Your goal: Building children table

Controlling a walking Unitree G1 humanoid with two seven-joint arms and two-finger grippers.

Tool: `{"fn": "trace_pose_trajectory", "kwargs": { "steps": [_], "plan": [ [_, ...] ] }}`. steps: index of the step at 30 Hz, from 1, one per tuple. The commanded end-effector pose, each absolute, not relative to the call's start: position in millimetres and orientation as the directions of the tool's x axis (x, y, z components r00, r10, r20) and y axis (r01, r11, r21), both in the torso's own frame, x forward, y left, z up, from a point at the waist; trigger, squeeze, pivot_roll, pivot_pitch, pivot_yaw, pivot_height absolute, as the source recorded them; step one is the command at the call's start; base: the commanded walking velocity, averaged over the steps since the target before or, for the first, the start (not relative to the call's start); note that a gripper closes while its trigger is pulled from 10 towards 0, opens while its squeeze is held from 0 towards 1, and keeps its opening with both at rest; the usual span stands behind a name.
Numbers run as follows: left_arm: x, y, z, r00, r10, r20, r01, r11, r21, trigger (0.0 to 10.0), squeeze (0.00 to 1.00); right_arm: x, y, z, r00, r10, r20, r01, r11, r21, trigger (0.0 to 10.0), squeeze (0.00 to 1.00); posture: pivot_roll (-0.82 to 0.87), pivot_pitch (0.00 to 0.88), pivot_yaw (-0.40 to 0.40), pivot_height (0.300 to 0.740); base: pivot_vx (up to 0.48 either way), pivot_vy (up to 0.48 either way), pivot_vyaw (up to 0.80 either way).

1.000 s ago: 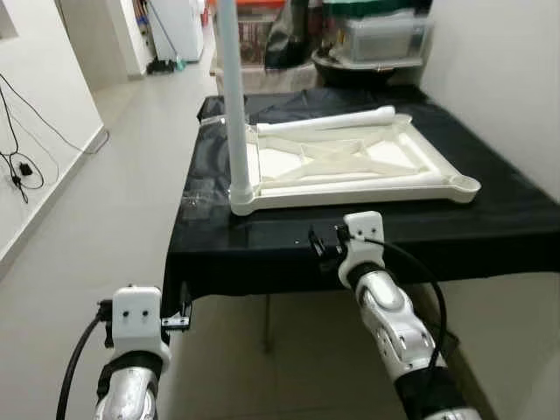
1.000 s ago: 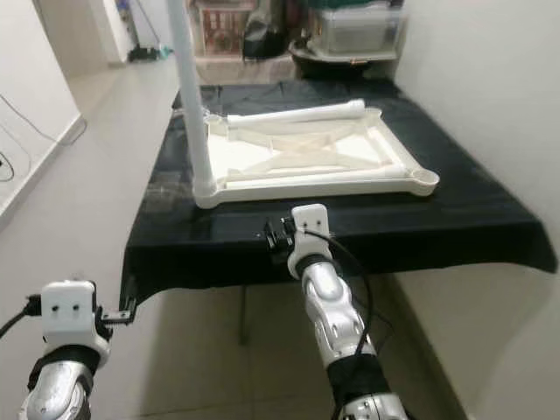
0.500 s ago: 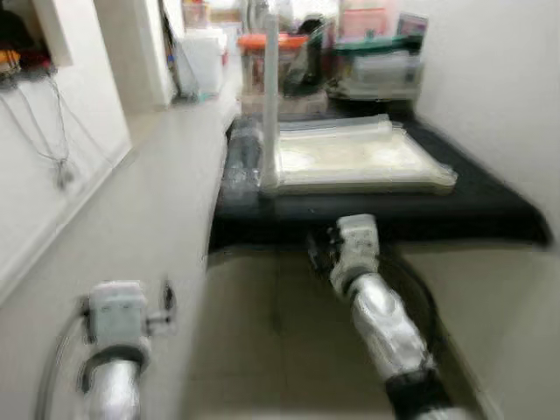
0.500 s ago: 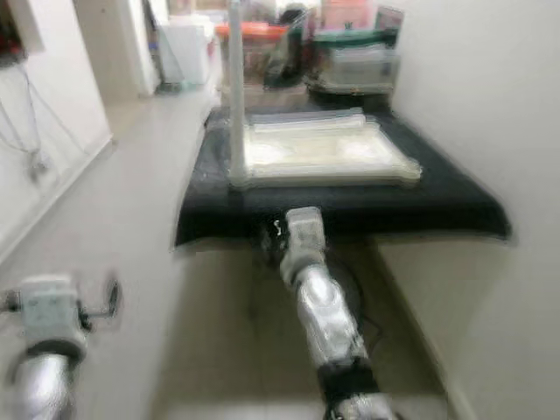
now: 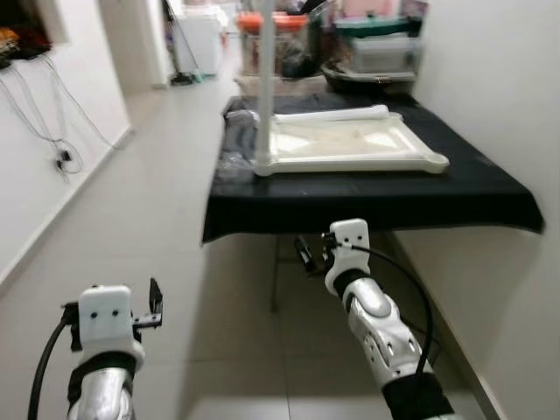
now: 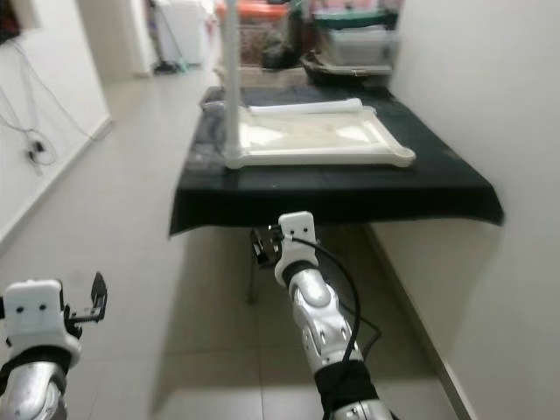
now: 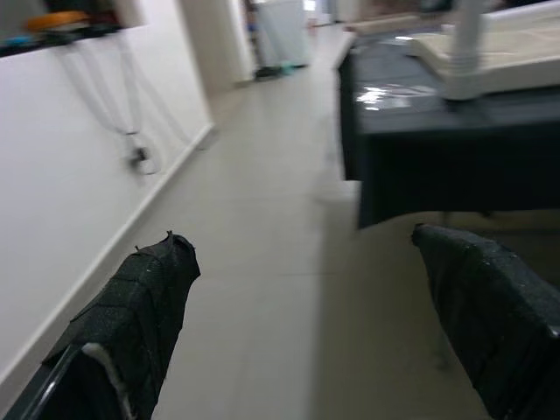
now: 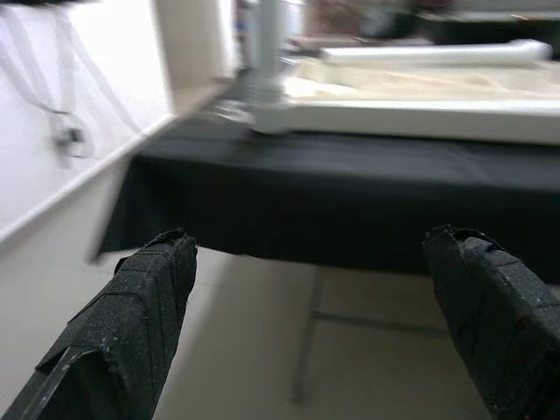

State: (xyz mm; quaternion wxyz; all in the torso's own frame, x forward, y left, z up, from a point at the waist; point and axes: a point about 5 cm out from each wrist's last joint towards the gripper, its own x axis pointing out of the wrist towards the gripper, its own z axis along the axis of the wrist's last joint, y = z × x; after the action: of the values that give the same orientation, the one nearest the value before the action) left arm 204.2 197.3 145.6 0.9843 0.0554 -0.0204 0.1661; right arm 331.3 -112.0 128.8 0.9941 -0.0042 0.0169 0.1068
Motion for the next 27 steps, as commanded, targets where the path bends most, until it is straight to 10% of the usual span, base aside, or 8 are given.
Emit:
{"fn": "trace_pose_trajectory", "kwargs": {
  "steps": [1,27],
  "plan": [
    [204,199,147,0.941,0.332,0.068,-0.338,0.934,0.114,10.0,0.00,332,-114,131,0.980,0.200,-0.024,-0.200,0.980,-0.007,10.0,0.00,0.03,0.000,-0.048,0.740,0.000,0.000,-0.55],
    [206,191,150,0.956,0.276,0.095,-0.288,0.948,0.139,10.0,0.00,335,-114,137,0.986,0.165,0.015,-0.165,0.986,-0.005,10.0,0.00,0.03,0.000,-0.038,0.740,0.154,0.000,0.00]
  ]
}}
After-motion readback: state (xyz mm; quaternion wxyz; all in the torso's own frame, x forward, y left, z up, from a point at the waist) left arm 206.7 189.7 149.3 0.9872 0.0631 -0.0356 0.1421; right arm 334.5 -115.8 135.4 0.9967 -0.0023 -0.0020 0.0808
